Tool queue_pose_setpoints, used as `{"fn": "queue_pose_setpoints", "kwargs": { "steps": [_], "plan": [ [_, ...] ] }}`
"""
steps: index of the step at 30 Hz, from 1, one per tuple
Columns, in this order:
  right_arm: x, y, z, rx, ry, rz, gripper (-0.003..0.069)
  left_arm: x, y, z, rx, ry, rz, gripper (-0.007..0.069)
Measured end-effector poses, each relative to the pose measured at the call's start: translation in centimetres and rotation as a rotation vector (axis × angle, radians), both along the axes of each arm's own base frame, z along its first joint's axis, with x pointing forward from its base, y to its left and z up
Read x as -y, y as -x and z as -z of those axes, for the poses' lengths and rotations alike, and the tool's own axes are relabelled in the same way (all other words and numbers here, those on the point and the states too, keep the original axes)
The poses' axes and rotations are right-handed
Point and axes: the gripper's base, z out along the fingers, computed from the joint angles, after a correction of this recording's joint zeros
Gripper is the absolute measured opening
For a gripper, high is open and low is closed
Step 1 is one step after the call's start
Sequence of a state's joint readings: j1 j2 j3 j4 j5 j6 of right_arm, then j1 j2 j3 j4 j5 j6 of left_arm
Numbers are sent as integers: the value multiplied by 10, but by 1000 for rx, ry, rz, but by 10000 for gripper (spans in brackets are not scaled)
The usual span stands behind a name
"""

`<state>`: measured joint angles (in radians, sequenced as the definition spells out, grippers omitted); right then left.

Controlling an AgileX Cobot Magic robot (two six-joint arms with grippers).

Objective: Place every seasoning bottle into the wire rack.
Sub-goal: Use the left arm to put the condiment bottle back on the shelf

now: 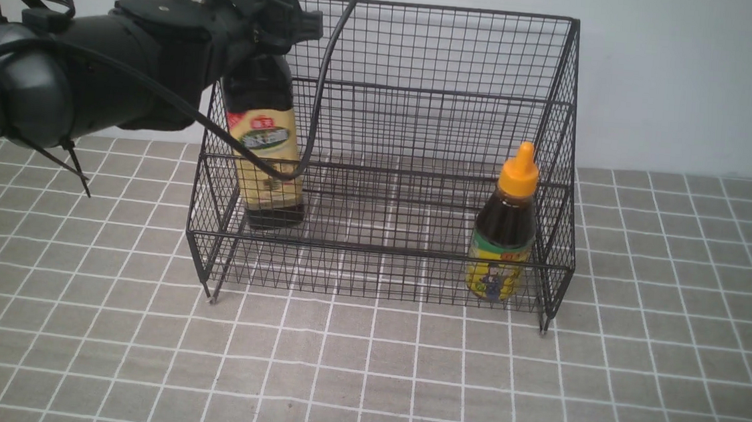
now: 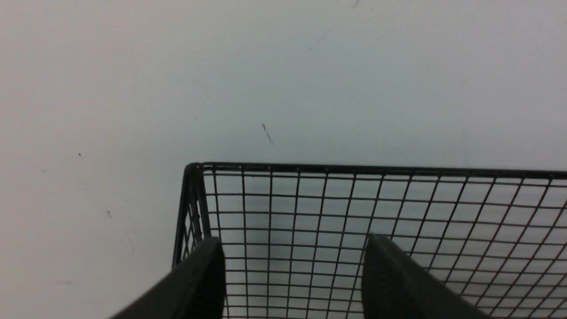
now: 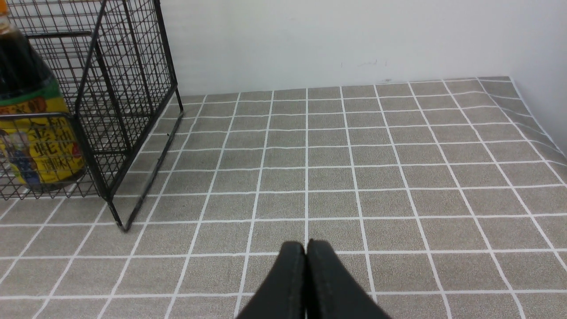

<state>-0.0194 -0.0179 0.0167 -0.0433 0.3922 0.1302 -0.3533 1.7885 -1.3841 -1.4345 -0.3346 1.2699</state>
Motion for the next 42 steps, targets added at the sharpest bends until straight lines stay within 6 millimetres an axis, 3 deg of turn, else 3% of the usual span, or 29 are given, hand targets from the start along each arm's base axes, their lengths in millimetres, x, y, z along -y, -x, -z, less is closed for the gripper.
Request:
{"fn": "queue_pose_setpoints", "kwargs": {
  "steps": [4, 11, 16, 33, 42],
  "plan": [
    [0, 0, 0, 0, 0, 0, -12, -3, 7, -12, 6, -45, 2, 396],
    [0, 0, 0, 0, 0, 0, -12, -2, 9, -16, -3, -60, 34, 393],
    [0, 0, 0, 0, 0, 0, -12, 6, 10, -16, -9, -37, 120, 274],
    [0, 0, 0, 0, -1, 0, -12, 28, 16, -16, 13, -124, 402, 274],
    [0, 0, 0, 0, -1, 0, -12, 10, 12, -15, 18, -89, 553, 274]
  ]
}}
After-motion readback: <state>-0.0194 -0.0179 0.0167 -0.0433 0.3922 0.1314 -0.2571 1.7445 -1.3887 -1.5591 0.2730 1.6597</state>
